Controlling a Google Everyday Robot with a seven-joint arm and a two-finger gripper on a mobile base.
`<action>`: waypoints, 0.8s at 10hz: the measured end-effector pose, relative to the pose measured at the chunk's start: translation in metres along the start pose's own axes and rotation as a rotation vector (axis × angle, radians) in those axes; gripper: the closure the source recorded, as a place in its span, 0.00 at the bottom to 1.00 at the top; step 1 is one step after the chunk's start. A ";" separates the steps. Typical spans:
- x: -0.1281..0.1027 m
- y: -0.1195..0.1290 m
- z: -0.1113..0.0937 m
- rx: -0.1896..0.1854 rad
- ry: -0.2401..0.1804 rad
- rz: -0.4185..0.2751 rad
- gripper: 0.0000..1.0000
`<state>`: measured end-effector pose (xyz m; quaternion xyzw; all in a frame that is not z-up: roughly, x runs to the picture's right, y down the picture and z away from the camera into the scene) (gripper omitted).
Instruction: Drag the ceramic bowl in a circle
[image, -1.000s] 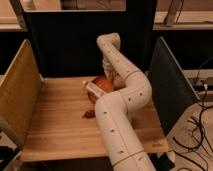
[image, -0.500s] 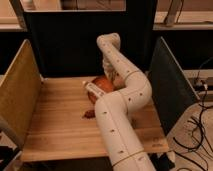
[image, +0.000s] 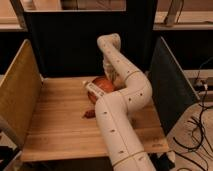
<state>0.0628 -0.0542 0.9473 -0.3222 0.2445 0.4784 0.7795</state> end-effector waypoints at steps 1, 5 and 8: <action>0.002 -0.004 0.001 0.001 0.001 0.007 1.00; 0.001 -0.001 0.001 0.001 0.002 0.004 1.00; 0.001 -0.001 0.001 0.001 0.003 0.004 1.00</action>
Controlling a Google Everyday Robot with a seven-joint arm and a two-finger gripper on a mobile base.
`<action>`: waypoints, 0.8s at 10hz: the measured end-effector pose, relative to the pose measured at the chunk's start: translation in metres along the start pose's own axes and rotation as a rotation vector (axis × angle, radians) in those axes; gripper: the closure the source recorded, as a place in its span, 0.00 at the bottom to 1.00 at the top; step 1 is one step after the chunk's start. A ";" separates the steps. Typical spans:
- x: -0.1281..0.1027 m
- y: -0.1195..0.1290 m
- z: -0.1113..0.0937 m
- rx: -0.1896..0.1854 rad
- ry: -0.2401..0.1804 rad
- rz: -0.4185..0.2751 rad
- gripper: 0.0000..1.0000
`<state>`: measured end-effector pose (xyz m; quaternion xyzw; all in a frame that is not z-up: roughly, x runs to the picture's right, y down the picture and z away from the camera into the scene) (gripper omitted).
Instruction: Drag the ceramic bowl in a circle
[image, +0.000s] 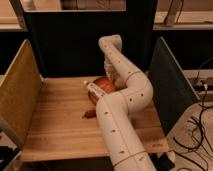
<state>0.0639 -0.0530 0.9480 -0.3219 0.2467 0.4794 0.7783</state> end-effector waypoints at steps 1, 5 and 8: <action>0.000 0.000 0.000 0.000 0.000 0.000 1.00; -0.003 0.002 0.000 -0.010 -0.015 -0.006 1.00; -0.019 0.009 -0.003 -0.023 -0.073 -0.088 1.00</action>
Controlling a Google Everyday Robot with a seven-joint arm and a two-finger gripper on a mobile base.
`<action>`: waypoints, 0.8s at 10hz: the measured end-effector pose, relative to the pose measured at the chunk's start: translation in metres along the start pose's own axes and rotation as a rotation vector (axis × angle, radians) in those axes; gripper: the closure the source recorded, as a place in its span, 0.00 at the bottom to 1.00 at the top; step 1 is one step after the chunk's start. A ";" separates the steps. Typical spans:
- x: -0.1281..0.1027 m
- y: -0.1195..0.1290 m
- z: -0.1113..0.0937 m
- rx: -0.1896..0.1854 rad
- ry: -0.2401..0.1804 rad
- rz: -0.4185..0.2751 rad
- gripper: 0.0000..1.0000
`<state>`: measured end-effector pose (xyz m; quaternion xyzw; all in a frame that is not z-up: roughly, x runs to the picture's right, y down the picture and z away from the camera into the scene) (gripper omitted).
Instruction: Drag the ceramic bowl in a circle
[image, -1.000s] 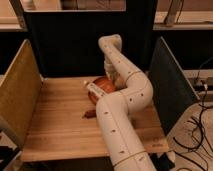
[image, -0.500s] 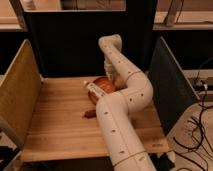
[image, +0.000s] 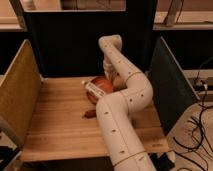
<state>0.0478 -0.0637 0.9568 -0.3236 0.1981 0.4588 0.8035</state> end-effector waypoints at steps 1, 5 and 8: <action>-0.001 -0.003 -0.006 0.012 -0.007 -0.028 1.00; 0.025 -0.024 -0.016 0.060 0.063 -0.036 1.00; 0.023 -0.021 -0.016 0.058 0.063 -0.040 1.00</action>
